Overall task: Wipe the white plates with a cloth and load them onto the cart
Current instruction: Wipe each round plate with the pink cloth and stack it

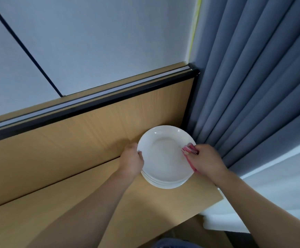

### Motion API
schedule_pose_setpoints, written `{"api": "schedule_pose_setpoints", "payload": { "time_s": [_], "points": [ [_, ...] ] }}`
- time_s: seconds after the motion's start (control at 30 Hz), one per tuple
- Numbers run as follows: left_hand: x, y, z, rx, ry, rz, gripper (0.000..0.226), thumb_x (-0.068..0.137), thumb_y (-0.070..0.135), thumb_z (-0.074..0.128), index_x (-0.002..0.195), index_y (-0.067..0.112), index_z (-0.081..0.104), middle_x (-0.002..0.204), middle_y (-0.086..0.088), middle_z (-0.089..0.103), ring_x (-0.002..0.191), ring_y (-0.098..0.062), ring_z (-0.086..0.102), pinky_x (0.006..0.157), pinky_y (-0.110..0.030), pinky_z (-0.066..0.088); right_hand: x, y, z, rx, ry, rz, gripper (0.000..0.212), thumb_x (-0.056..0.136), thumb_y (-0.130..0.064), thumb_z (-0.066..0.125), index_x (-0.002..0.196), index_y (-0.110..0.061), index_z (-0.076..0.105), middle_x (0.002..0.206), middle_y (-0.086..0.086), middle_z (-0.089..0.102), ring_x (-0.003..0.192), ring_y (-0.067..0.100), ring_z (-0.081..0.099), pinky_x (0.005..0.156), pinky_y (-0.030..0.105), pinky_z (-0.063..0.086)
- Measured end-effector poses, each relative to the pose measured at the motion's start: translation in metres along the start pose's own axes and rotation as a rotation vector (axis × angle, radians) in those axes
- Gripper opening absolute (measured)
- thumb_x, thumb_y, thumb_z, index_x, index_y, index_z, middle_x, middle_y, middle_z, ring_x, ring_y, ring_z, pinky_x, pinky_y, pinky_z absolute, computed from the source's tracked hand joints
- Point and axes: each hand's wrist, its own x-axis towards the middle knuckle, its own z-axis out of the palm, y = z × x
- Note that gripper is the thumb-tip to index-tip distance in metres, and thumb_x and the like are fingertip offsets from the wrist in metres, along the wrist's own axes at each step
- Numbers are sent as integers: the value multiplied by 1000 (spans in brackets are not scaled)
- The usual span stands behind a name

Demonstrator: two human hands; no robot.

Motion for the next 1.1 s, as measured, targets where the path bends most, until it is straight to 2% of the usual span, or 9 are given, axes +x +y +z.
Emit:
{"api": "schedule_pose_setpoints", "payload": {
  "time_s": [0.1,0.3,0.47,0.53,0.63,0.77,0.9,1.0,1.1],
  "points": [
    [-1,3,-2,-11,-5,-28,12,96,14,45,102,6,51,99,-11,57,76,-22,51,63,-27,34,1,1,2,-9,23,-29,42,91,-47,54,60,-18,58,53,-1,57,59,17,59,48,26,34],
    [-15,8,-17,-210,-11,-54,8,98,10,42,105,7,40,76,1,49,61,-9,47,48,-25,32,-4,-11,-11,99,54,-104,42,92,-43,56,58,-18,55,52,2,56,55,17,56,49,27,37],
    [-40,-11,-42,-325,76,-82,11,99,13,40,110,16,43,95,-4,60,76,-15,56,57,-27,42,-18,-38,-18,158,11,-174,40,90,-39,59,58,-15,52,50,-3,53,52,12,52,50,26,35],
    [-56,-27,-54,-346,123,-102,15,99,13,39,112,16,45,97,-4,61,79,-16,57,59,-28,42,-26,-56,-12,148,-24,-222,41,89,-37,59,57,-13,48,48,-2,51,52,15,51,52,29,39],
    [-77,-58,-74,-357,182,-140,19,99,13,38,114,18,47,94,0,61,73,-13,55,55,-27,39,-42,-83,6,166,-92,-263,41,88,-37,59,57,-13,46,44,-4,51,49,17,53,56,32,47],
    [-102,-107,-98,-371,216,-189,20,98,15,37,116,21,46,93,1,62,76,-15,58,57,-29,43,-67,-118,39,167,-164,-320,43,88,-37,61,58,-12,44,44,-6,48,45,13,47,48,24,39],
    [-125,-159,-114,-383,223,-244,19,98,14,36,113,24,41,94,0,62,77,-17,58,58,-29,43,-96,-147,83,128,-211,-352,42,89,-38,58,62,-6,49,52,10,56,44,18,49,49,31,46],
    [-140,-201,-121,-411,207,-262,21,98,10,36,115,19,44,94,1,59,75,-13,55,56,-27,39,-117,-165,122,79,-251,-335,40,89,-41,58,60,-15,50,50,2,56,44,16,51,49,31,46],
    [-157,-248,-127,-406,134,-307,24,98,11,36,120,18,43,100,0,59,83,-16,57,59,-28,41,-139,-180,163,109,-296,-258,40,89,-42,60,62,-15,50,52,0,52,43,16,48,41,23,39]
  ]
}}
